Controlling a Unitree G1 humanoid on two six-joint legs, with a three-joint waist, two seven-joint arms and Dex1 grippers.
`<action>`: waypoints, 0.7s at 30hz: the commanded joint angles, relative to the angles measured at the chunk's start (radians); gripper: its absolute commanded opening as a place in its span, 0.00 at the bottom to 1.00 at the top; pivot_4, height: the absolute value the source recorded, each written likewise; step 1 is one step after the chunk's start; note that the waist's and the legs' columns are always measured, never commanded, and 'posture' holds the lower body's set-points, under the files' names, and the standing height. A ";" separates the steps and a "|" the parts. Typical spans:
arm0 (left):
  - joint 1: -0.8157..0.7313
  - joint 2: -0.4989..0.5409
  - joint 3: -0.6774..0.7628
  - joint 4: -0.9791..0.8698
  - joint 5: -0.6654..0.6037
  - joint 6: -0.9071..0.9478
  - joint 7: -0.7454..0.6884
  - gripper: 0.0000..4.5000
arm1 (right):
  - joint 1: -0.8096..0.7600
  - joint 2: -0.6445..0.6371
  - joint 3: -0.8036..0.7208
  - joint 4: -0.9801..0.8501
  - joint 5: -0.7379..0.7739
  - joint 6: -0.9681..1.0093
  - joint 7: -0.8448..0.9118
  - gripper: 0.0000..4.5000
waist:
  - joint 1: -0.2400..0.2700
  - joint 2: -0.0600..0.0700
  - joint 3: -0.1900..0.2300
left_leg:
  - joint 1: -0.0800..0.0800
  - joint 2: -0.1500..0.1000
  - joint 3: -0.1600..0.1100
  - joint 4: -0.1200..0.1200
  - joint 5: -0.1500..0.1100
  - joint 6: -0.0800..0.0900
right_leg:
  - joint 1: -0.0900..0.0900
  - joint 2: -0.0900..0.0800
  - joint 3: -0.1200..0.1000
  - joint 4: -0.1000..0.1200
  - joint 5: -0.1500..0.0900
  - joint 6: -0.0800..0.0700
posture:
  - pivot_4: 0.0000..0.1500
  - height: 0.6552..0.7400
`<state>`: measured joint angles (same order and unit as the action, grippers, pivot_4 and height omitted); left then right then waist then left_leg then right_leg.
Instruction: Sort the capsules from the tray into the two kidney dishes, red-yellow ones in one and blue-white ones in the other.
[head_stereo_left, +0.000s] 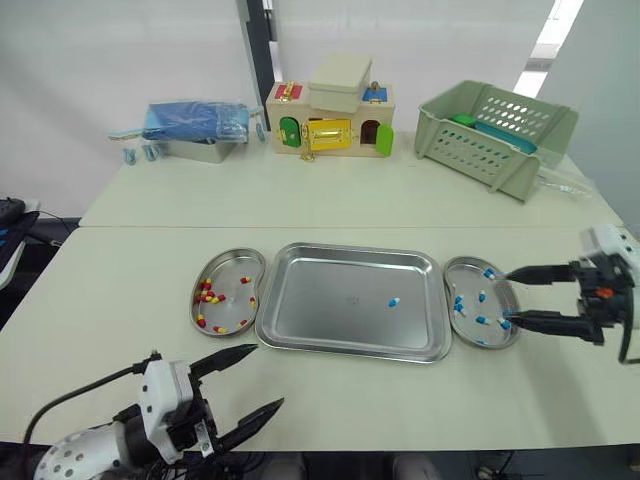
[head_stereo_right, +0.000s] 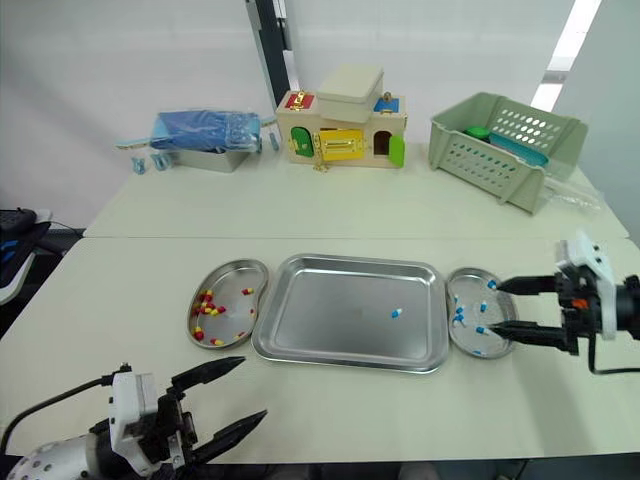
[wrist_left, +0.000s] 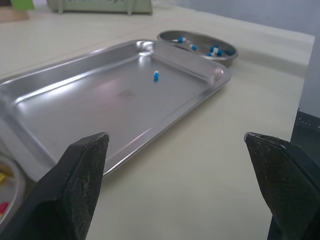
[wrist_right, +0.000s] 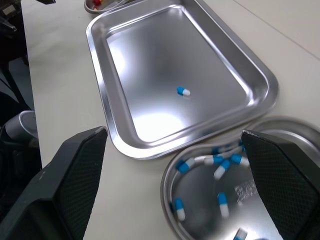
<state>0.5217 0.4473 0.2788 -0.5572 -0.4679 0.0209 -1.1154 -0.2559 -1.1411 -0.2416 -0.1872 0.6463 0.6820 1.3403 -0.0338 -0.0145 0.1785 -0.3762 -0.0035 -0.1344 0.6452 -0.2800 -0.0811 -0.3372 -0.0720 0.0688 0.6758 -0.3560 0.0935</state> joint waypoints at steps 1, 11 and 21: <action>0.020 -0.019 -0.050 0.045 0.040 -0.147 -0.023 1.00 | -0.103 0.018 0.077 -0.029 -0.010 -0.009 -0.005 1.00 | 0.001 0.000 0.000 | 0.000 0.000 0.000 0.000 0.000 0.000 | 0.000 0.000 0.000 0.000 0.000 0.000 | 1.00 1.00; 0.057 -0.063 -0.164 0.156 0.046 -0.407 -0.044 1.00 | -0.413 0.251 0.453 0.153 -0.293 -0.286 0.050 1.00 | 0.000 0.000 0.000 | -0.003 0.000 -0.001 0.001 0.000 0.000 | -0.003 0.000 -0.001 0.000 0.000 0.000 | 1.00 1.00; 0.042 -0.033 -0.178 0.190 0.022 -0.451 -0.003 1.00 | -0.562 0.449 0.598 0.511 -0.494 -0.539 0.107 0.79 | -0.015 0.000 0.001 | -0.004 0.000 -0.002 0.001 0.000 0.000 | -0.006 0.000 -0.001 0.003 0.000 0.000 | 1.00 1.00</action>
<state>0.5637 0.4027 0.1031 -0.3648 -0.4304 -0.4085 -1.1233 -0.7844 -0.6911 0.3644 0.2997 0.1725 0.1887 1.4305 -0.0489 -0.0147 0.1794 -0.3800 -0.0038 -0.1363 0.6458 -0.2798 -0.0811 -0.3435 -0.0722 0.0680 0.6789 -0.3558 0.0935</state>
